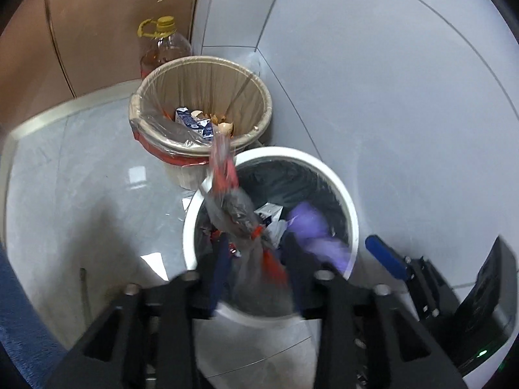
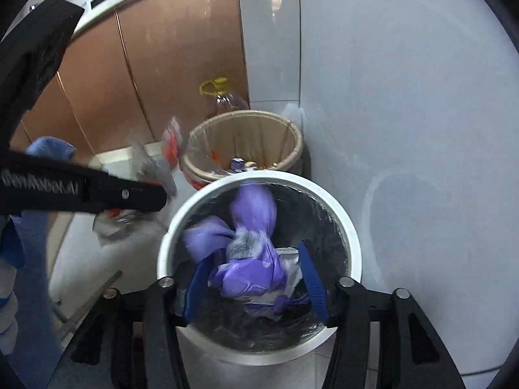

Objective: Collect trash
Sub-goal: 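Carry both wrappers over the white-rimmed bin and open both tools, then move both open tools back over the table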

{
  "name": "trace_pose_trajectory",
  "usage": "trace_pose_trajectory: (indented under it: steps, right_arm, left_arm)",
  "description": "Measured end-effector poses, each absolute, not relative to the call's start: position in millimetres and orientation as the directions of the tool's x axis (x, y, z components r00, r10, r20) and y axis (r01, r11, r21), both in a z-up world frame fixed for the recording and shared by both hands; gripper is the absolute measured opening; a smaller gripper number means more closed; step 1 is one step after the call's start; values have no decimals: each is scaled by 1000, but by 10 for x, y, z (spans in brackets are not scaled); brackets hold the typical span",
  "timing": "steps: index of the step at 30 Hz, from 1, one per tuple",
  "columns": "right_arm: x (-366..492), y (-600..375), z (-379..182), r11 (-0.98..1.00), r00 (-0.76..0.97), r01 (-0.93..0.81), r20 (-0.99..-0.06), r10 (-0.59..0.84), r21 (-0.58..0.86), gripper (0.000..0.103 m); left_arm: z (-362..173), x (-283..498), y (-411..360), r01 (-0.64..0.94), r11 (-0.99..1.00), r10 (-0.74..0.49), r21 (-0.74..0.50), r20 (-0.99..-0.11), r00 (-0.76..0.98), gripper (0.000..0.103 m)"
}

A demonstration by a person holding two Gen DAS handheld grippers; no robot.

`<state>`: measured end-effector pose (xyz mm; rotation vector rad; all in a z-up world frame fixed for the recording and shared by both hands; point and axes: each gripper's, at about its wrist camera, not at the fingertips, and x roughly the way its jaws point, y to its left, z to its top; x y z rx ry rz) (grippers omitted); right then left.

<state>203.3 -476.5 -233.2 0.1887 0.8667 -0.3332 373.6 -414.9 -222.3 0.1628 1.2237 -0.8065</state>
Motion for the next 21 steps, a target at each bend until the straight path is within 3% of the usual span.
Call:
trace_pose_trajectory:
  steps: [8, 21]
  right_arm:
    - [1926, -4691, -2184, 928, 608, 372, -762, -225, 23, 60]
    - [1328, -3867, -1091, 970, 777, 233, -612, -148, 62, 61]
  left_arm:
    - [-1947, 3674, -3940, 584, 720, -534, -376, -837, 119, 44]
    - [-639, 2714, -2508, 547, 765, -598, -341, -692, 404, 44]
